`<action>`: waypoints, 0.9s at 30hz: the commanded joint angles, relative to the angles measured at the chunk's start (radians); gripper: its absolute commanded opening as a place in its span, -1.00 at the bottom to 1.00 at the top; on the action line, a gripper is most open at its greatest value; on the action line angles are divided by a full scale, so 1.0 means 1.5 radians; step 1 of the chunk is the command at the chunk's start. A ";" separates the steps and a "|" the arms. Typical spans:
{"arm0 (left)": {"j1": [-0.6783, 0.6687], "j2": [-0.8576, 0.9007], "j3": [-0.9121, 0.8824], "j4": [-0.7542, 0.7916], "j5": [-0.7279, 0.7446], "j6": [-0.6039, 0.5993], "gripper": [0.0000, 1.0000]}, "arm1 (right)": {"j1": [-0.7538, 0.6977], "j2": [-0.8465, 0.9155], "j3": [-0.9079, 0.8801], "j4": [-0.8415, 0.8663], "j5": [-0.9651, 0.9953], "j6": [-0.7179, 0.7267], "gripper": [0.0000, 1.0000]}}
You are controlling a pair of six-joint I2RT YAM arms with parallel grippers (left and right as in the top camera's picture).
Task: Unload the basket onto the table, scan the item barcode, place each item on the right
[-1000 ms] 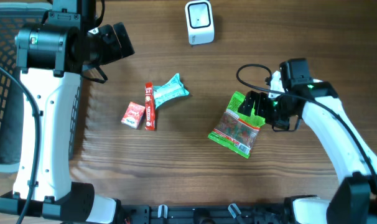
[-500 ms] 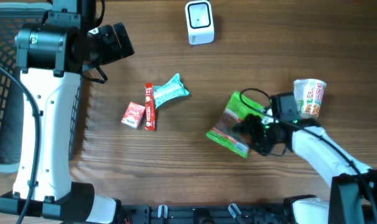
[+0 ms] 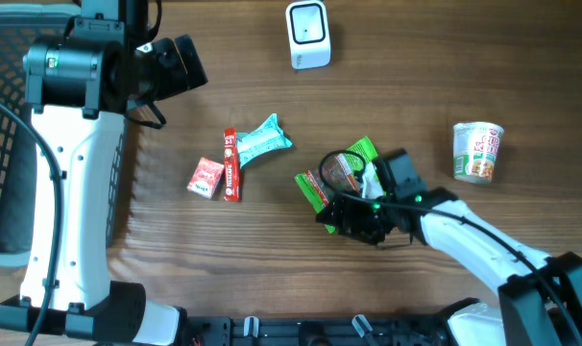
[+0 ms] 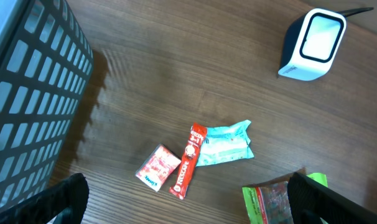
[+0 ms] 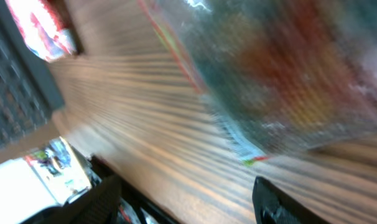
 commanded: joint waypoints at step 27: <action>0.003 0.001 0.002 0.000 0.003 0.013 1.00 | 0.003 0.108 0.222 -0.219 0.381 -0.901 1.00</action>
